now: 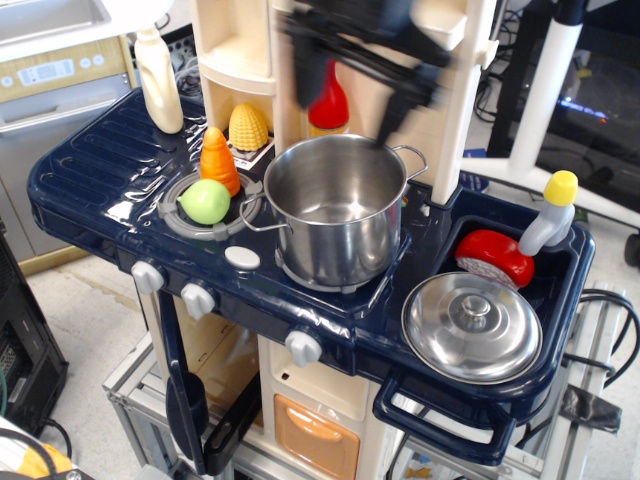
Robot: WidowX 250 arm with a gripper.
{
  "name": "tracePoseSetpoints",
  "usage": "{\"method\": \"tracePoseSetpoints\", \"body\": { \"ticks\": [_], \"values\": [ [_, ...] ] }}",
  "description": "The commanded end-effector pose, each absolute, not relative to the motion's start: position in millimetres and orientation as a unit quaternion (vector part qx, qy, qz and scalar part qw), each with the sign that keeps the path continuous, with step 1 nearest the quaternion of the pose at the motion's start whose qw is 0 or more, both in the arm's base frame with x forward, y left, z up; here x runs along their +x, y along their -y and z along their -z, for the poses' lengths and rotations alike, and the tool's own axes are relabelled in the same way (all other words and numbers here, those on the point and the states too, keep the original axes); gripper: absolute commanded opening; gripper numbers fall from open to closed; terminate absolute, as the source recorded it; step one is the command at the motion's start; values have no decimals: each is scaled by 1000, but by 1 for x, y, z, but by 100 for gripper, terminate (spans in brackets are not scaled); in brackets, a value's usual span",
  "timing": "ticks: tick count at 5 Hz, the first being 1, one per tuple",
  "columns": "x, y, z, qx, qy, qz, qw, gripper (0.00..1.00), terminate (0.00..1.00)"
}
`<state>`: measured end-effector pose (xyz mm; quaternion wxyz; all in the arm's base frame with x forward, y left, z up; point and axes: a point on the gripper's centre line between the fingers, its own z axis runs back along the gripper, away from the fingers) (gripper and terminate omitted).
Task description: Put lid on pot or pan
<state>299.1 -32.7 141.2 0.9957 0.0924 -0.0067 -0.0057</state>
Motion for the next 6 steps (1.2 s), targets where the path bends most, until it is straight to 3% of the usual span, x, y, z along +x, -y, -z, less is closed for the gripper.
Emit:
{"method": "tracePoseSetpoints", "body": {
  "ticks": [1, 2, 4, 6],
  "values": [
    [314, 85, -151, 103, 14, -22, 994, 100, 0],
    [314, 92, -123, 76, 28, -24, 996, 100, 0],
    [302, 110, -76, 63, 47, -48, 996, 100, 0],
    [296, 107, -45, 62, 58, -45, 995, 100, 0]
  ]
}}
